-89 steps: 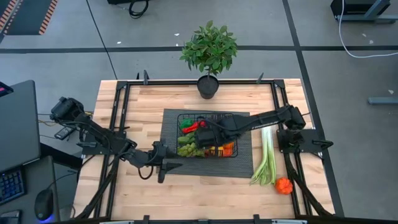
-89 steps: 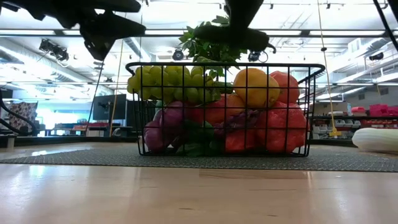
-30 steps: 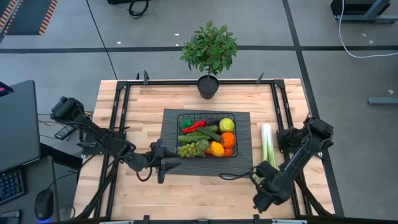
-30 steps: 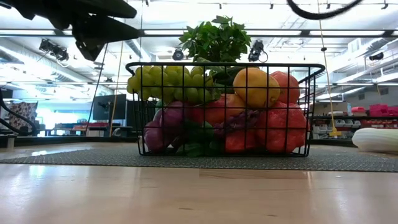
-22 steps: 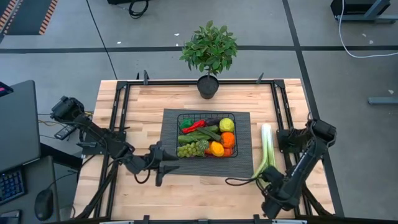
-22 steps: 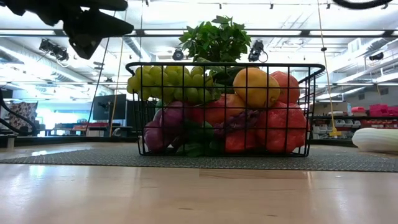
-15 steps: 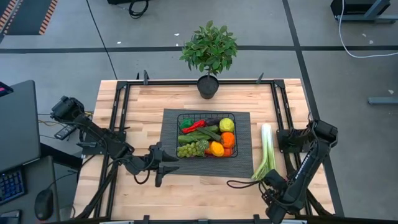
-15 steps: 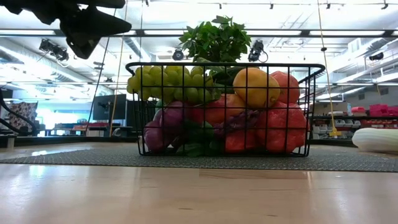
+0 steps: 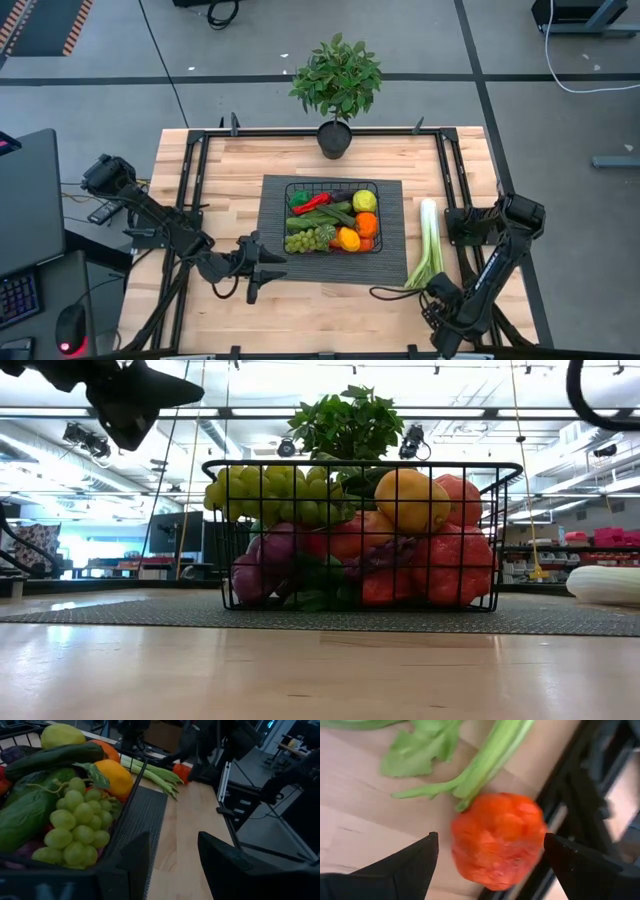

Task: Build produce basket
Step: Put the pumpkin into the wire basket

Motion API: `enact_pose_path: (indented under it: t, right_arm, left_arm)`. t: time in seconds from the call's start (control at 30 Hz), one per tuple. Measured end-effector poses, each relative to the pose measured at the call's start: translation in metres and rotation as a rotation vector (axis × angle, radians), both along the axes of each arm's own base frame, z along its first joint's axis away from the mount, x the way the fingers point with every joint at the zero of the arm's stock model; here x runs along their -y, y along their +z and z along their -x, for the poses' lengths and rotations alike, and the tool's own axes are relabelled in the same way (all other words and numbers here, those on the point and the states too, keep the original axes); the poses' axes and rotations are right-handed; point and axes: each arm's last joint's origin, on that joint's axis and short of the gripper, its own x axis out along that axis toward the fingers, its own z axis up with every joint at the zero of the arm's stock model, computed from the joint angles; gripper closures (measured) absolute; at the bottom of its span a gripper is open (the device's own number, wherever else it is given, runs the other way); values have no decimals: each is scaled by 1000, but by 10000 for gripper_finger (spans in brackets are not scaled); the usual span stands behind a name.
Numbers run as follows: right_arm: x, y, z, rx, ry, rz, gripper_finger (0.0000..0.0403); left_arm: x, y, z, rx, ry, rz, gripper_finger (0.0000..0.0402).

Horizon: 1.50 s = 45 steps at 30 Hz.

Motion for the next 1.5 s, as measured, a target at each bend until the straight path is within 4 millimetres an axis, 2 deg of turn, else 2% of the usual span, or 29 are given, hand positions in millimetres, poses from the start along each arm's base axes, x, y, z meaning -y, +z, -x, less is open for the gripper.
enact_pose_path:
  t: [0.5,0.7,1.0,1.5]
  right_arm:
    - [8,-16,9,-79,-7,-10,41]
    - [8,-17,8,-77,7,-18,60]
    - [7,-17,8,-79,14,-33,108]
    - [-3,-3,2,-77,51,-85,112]
  left_arm:
    - [6,1,4,12,-28,10,230]
    - [6,1,4,12,-28,10,230]
    - [6,1,4,12,-28,10,230]
    - [6,1,4,12,-28,7,230]
